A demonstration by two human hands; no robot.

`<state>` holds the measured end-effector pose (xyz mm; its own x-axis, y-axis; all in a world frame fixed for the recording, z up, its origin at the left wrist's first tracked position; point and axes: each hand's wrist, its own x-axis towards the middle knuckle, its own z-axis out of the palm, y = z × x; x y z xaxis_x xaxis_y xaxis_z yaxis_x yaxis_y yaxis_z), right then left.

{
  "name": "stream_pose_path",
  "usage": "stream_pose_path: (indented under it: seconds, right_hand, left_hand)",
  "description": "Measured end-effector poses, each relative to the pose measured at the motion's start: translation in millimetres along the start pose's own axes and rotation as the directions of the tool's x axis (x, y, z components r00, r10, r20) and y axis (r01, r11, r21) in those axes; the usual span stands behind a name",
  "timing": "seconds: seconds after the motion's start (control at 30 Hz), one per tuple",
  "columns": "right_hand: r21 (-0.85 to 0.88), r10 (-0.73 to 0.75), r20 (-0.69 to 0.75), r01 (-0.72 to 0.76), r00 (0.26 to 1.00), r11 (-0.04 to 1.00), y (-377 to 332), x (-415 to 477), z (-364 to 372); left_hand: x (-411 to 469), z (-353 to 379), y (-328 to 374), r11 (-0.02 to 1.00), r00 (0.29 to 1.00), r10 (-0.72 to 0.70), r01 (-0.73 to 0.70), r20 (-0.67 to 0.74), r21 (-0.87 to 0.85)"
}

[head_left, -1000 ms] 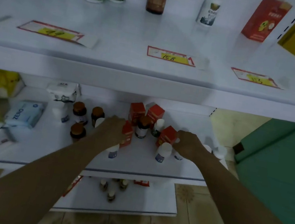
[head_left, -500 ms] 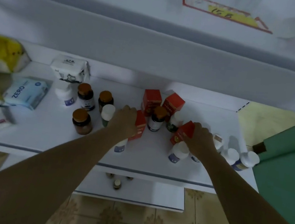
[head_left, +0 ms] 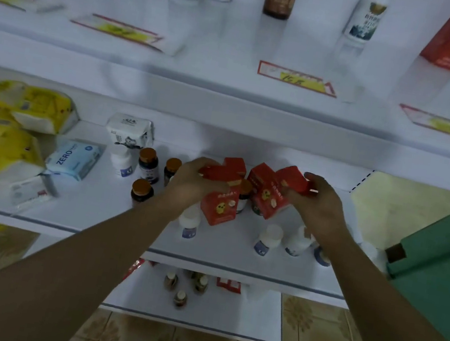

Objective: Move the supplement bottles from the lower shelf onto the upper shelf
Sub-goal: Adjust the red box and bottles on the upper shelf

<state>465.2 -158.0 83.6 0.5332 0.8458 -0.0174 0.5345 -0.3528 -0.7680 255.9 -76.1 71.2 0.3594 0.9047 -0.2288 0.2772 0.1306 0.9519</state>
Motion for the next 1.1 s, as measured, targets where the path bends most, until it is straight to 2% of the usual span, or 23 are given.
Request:
stream_pose_path:
  seconds: [0.13, 0.2, 0.27, 0.4, 0.6, 0.73, 0.9, 1.1]
  right_hand:
    - [0.333, 0.087, 0.07, -0.105, 0.994, 0.937, -21.6, -35.9, -4.2]
    - [0.533, 0.086, 0.143, -0.15, 0.986, 0.833, -30.6, -56.0, -6.2]
    - [0.657, 0.031, 0.201, -0.158, 0.979, 0.738, -42.1, -78.4, -11.7]
    - [0.681, -0.059, 0.22, -0.11, 0.974, 0.724, -69.3, -132.3, -27.8]
    - [0.665, -0.126, 0.229, -0.06, 0.965, 0.745, -116.1, -220.2, -44.0]
    - [0.685, -0.133, 0.232, -0.065, 0.964, 0.726, -143.2, -260.1, -47.1]
    - [0.733, -0.135, 0.176, -0.038, 0.975, 0.679, -169.6, -288.0, -64.4]
    - [0.734, -0.191, 0.131, 0.035, 0.973, 0.678, -197.9, -296.7, -99.4]
  left_hand:
    - [-34.8, -15.6, 9.0, 0.943, 0.997, -0.044, 0.063, 0.063, -0.327]
    - [-54.2, -22.3, 14.2, 0.9, 0.996, -0.028, 0.063, 0.087, -0.432]
    - [-78.2, -27.9, 20.7, 0.884, 0.992, -0.004, 0.063, 0.127, -0.464]
    - [-129.2, -38.2, 31.7, 0.883, 0.981, 0.081, 0.012, 0.178, -0.47]
    - [-210.3, -56.5, 57.4, 0.898, 0.968, 0.103, 0.009, 0.23, -0.44]
    - [-253.0, -65.2, 80.8, 0.928, 0.979, 0.102, -0.029, 0.177, -0.372]
    - [-287.7, -72.0, 111.9, 0.946, 0.97, 0.177, -0.12, 0.169, -0.299]
    - [-305.8, -69.5, 159.2, 0.943, 0.924, 0.274, -0.203, 0.267, -0.264]
